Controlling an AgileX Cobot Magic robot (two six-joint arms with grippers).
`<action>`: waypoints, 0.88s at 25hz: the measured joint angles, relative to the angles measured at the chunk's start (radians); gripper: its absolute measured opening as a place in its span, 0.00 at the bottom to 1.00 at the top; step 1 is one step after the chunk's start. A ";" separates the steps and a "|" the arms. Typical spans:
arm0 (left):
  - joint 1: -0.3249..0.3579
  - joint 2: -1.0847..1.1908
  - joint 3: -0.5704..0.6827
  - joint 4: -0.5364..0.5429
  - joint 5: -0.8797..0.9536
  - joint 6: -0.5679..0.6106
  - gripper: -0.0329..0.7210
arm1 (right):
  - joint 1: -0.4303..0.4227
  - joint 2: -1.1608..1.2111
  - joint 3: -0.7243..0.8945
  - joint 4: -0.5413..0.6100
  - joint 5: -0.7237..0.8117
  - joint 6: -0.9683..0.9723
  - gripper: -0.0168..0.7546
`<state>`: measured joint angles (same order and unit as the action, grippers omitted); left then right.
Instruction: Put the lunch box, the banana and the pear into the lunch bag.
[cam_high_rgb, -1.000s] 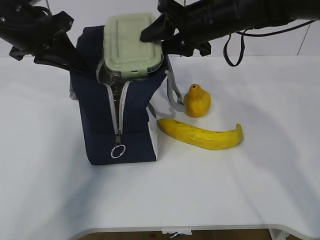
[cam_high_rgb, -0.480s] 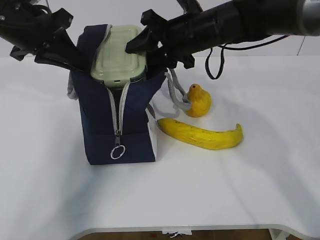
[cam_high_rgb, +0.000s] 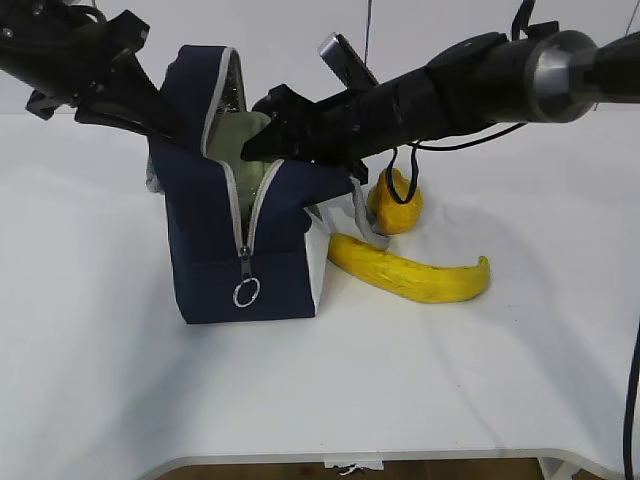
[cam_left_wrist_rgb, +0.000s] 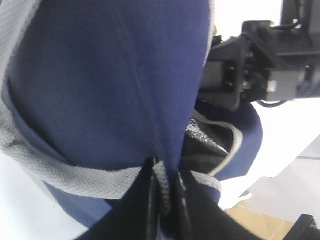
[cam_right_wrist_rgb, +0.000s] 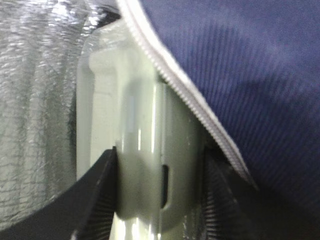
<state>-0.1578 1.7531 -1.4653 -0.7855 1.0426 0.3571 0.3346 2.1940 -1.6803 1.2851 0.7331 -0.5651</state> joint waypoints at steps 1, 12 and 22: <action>0.000 0.000 0.000 0.016 0.000 0.002 0.06 | 0.000 0.006 -0.010 0.000 0.000 0.000 0.49; -0.008 0.044 -0.010 0.052 0.011 0.004 0.06 | 0.000 0.104 -0.076 -0.004 0.024 0.000 0.49; -0.012 0.045 -0.010 0.053 0.011 0.011 0.06 | 0.000 0.139 -0.079 -0.008 0.036 0.000 0.49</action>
<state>-0.1699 1.7983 -1.4751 -0.7321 1.0534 0.3683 0.3346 2.3332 -1.7594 1.2772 0.7688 -0.5651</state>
